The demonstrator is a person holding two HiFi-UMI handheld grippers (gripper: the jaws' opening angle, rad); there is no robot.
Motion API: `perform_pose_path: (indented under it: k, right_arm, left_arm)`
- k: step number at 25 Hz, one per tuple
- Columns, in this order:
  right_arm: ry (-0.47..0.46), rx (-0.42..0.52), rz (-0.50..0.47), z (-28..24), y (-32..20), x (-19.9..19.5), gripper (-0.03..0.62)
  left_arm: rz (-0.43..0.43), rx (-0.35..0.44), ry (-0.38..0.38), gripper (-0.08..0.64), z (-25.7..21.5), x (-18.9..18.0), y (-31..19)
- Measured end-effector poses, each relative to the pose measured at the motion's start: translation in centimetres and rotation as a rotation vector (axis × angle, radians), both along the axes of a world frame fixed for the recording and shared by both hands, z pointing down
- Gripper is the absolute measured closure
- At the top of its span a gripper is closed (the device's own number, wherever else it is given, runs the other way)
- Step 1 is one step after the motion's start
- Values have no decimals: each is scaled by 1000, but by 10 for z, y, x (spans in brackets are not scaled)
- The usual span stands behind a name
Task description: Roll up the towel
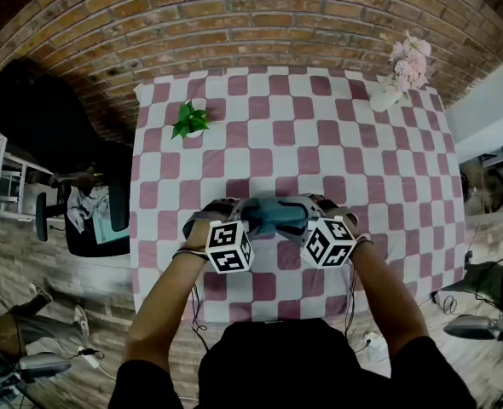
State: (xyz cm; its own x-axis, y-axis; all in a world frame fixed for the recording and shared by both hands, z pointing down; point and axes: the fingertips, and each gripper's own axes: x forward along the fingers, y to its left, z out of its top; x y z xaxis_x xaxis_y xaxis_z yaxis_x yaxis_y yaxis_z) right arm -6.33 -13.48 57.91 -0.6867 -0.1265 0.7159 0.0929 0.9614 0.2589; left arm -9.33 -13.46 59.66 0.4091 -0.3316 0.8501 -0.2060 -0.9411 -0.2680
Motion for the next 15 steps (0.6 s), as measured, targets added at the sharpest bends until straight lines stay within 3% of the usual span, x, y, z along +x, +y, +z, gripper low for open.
perform_pose_path:
  k: [3,7,13,15]
  right_arm:
    - [40,-46,28,23,-8,7,354]
    - [1,-126,34,35,-13,5,380]
    - [-20,-176,38,36,-14,4,375]
    - [-69,-202,69,26,-17,4,338]
  left_arm:
    - [-18,-4,78,419,2,-2,0]
    - [-71,4,205,420,4,-4,1]
    - [-103,4,203,420,4,-4,-1]
    - [-159,-2,252,401,-7,-7,-6]
